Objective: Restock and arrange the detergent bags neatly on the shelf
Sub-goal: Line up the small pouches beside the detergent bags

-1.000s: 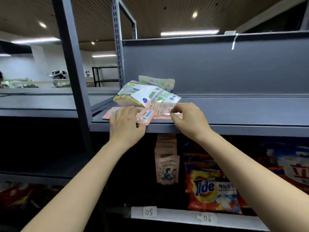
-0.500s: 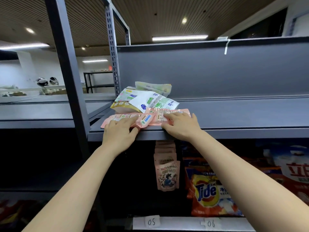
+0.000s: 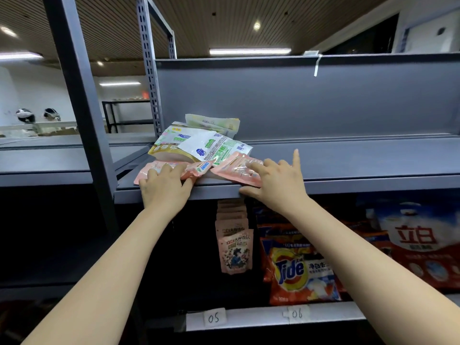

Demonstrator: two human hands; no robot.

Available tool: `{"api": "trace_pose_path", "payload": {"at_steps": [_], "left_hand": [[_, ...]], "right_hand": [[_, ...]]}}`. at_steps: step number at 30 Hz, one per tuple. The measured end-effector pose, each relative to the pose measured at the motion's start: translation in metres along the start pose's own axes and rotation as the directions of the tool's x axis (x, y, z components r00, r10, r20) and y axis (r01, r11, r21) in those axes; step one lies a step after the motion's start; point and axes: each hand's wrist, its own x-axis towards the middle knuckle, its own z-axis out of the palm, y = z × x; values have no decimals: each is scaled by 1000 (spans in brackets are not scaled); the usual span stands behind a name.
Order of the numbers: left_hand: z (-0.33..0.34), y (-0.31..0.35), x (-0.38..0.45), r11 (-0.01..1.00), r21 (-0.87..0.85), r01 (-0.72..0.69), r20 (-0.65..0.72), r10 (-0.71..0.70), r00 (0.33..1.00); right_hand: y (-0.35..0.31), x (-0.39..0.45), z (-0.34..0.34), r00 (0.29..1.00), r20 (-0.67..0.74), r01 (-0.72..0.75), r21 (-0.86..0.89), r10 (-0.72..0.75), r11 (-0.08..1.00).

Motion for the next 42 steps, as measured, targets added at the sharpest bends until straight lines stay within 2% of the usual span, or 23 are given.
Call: {"api": "trace_pose_path", "payload": {"at_steps": [5, 7, 9, 10, 12, 14, 15, 19, 23, 25, 27, 29, 31, 32, 37, 40, 42], "left_hand": [[-8, 6, 2, 1000, 10, 2, -66, -1, 998], [-11, 9, 1, 999, -34, 18, -130, -22, 991], [-18, 13, -1, 980, -198, 19, -218, -63, 974], [-24, 16, -2, 951, -309, 10, -262, -95, 960], [-36, 25, -2, 858, -513, -18, -313, -167, 935], [-41, 31, 1, 757, -653, -26, -299, -226, 927], [-41, 33, 2, 725, -688, -29, -284, -232, 930], [-36, 35, 2, 684, -727, -52, -269, -214, 939], [-34, 29, 0, 686, -727, -21, -248, -234, 940], [-34, 28, -1, 680, -733, -23, -236, -222, 946], [-34, 30, -3, 679, -734, -33, -232, -205, 951], [-34, 34, -7, 679, -734, -39, -252, -219, 943], [-35, 36, -11, 670, -741, -36, -307, -291, 906], [-36, 37, -13, 658, -752, -34, -334, -337, 880], [-32, 44, -30, 511, -851, -123, -393, -463, 794], [-32, 50, -46, 422, -895, -145, -366, -508, 780], [-27, 49, -54, 307, -934, -184, -326, -517, 791]], "right_hand": [[2, 0, -6, 994, -108, 11, -11, -12, 1000], [6, 0, -12, 982, -175, -50, 117, 70, 992], [12, -3, -18, 945, -261, -112, 304, 196, 946], [13, -4, -20, 920, -285, -131, 423, 269, 896], [15, -3, -23, 869, -276, -129, 675, 410, 726], [17, 1, -22, 843, -229, -111, 811, 486, 575], [17, 0, -21, 846, -207, -116, 828, 492, 549], [15, -9, -15, 837, -214, -136, 810, 504, 570], [23, -14, -16, 748, -152, -184, 888, 647, 421], [26, -16, -16, 747, -88, -206, 911, 659, 356], [26, -16, -17, 765, -40, -234, 913, 643, 335], [29, -15, -17, 776, -47, -272, 875, 630, 400], [32, -15, -17, 780, -122, -273, 816, 613, 509], [34, -16, -17, 776, -152, -256, 810, 612, 527], [29, -25, -15, 722, -169, -156, 905, 671, 396], [25, -36, -8, 733, -201, -50, 937, 650, 346], [24, -46, -2, 754, -228, 12, 943, 616, 333]]}}
